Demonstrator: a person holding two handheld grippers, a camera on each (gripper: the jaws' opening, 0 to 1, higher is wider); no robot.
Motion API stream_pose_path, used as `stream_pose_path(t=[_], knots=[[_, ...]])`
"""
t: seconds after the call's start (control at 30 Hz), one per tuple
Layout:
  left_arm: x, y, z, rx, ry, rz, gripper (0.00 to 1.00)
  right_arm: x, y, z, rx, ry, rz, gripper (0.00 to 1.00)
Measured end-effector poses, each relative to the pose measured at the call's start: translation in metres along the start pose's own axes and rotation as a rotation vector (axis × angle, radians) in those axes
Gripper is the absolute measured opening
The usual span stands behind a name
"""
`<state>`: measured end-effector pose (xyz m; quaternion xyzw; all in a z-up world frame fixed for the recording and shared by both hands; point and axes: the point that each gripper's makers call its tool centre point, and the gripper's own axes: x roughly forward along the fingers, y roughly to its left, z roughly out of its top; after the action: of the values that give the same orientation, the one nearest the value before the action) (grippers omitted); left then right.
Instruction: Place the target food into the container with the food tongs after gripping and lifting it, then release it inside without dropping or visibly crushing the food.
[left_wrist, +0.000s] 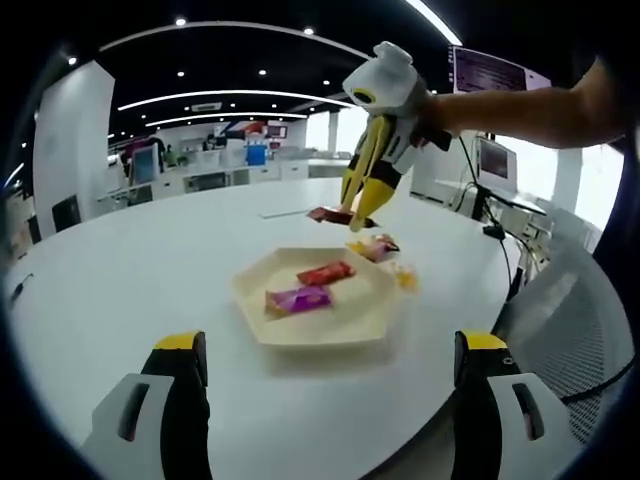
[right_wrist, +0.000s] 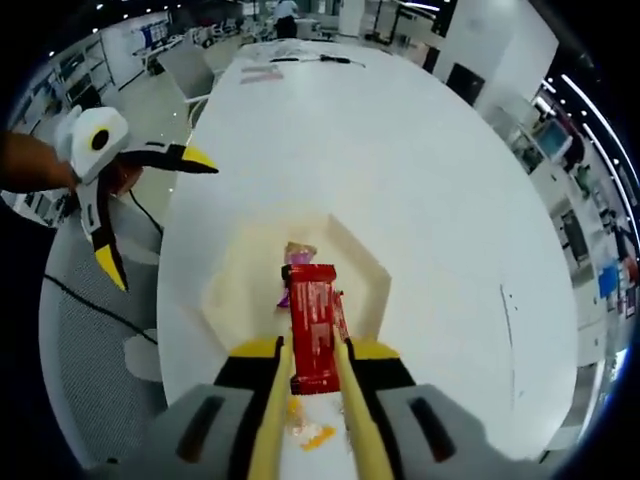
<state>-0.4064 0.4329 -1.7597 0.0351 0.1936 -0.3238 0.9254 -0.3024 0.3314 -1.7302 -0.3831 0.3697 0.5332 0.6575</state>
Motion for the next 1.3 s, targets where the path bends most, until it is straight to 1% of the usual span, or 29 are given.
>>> stream_pose_path(t=[0.17, 0.33, 0.63, 0.7, 0.73, 0.77, 0.8, 0.83, 0.9, 1.0, 1.17, 1.23, 1.3], knots=[[0.0, 0.0, 0.0, 0.0, 0.0, 0.002, 1.0, 0.005, 0.008, 0.014, -0.006, -0.011, 0.011, 0.23], [0.0, 0.0, 0.0, -0.003, -0.001, 0.004, 1.0, 0.01, 0.017, 0.023, -0.013, -0.023, 0.021, 0.23], [0.0, 0.0, -0.001, 0.002, 0.005, 0.007, 1.0, 0.015, 0.023, 0.032, -0.036, -0.028, 0.033, 0.24], [0.0, 0.0, -0.001, 0.002, 0.005, 0.008, 1.0, 0.015, 0.026, 0.038, -0.041, -0.06, 0.05, 0.25], [0.0, 0.0, -0.001, 0.001, 0.005, 0.008, 1.0, 0.015, 0.026, 0.045, -0.053, -0.099, 0.053, 0.26], [0.0, 0.001, 0.0, 0.001, 0.003, 0.009, 1.0, 0.013, 0.024, 0.043, -0.044, -0.089, 0.043, 0.26], [0.0, 0.001, 0.0, 0.001, 0.003, 0.01, 1.0, 0.014, 0.024, 0.044, -0.05, -0.094, 0.044, 0.27], [0.0, 0.001, 0.0, 0.001, 0.003, 0.01, 1.0, 0.014, 0.022, 0.045, -0.071, -0.102, 0.027, 0.27], [0.0, 0.001, 0.0, 0.002, 0.003, 0.009, 1.0, 0.014, 0.022, 0.044, -0.067, -0.098, 0.03, 0.27], [0.0, 0.001, 0.0, 0.003, 0.003, 0.008, 1.0, 0.01, 0.02, 0.044, -0.073, -0.109, 0.024, 0.28], [0.001, 0.0, -0.001, 0.005, 0.005, 0.004, 1.0, 0.001, 0.016, 0.045, -0.074, -0.139, 0.016, 0.28], [0.001, 0.0, -0.001, 0.004, 0.006, 0.001, 1.0, -0.003, 0.017, 0.044, -0.067, -0.152, 0.029, 0.28], [0.001, 0.0, -0.001, 0.006, 0.006, 0.001, 1.0, -0.005, 0.016, 0.041, -0.087, -0.153, 0.014, 0.28]])
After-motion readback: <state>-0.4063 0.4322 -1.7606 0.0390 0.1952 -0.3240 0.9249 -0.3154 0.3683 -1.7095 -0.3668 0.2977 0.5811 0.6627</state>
